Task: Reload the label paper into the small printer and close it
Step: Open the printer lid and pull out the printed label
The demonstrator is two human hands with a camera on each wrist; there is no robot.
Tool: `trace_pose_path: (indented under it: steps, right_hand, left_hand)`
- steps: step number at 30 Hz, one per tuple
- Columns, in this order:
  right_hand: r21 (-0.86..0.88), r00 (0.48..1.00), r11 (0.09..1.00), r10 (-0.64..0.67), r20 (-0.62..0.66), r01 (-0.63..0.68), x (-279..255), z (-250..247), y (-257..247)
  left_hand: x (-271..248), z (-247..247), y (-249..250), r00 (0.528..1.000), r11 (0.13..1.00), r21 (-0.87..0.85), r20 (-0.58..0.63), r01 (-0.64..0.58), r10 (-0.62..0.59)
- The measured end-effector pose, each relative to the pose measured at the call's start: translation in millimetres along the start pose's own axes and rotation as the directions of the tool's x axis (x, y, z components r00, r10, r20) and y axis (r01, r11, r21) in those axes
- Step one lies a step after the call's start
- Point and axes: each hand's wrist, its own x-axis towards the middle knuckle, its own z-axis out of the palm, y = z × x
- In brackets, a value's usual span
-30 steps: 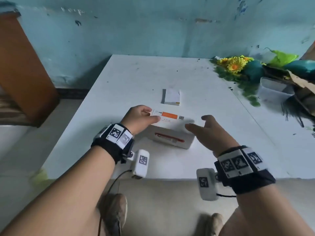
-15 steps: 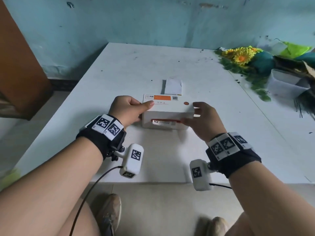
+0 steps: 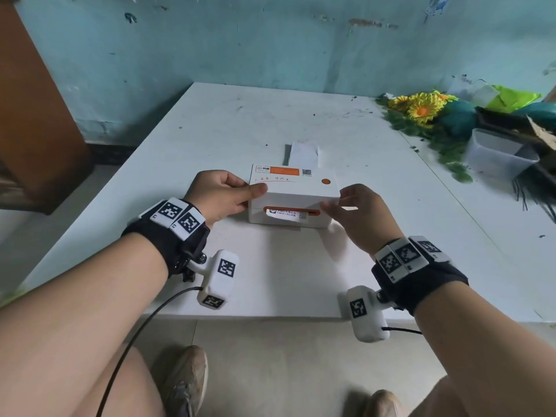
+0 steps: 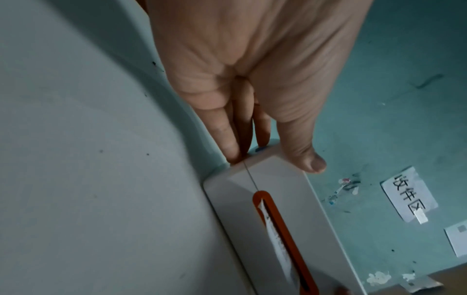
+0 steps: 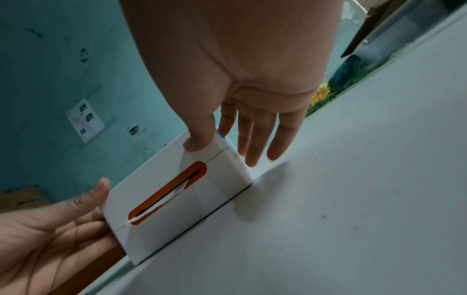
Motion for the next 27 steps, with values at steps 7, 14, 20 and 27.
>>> trace_pose_path:
  steps: [7, 14, 20, 27]
  right_hand:
    - [-0.080, 0.999, 0.997, -0.011, 0.033, 0.014, 1, 0, -3]
    - [0.054, 0.995, 0.997, 0.056, 0.079, -0.060, 2, 4, -3]
    - [0.217, 0.987, 0.967, 0.110, 0.116, -0.133, 3, 4, -6]
    - [0.197, 0.989, 0.975, 0.080, 0.126, -0.104, 0, -1, -1]
  left_hand:
    - [7, 1, -5, 0.999, 0.996, -0.089, 0.042, 0.020, -0.016]
    - [7, 0, -2, 0.997, 0.998, -0.050, 0.070, 0.026, -0.022]
    - [8, -1, -8, 0.998, 1.000, 0.025, 0.055, -0.005, 0.004]
    - [13, -1, -6, 0.997, 0.993, 0.114, 0.076, -0.015, 0.006]
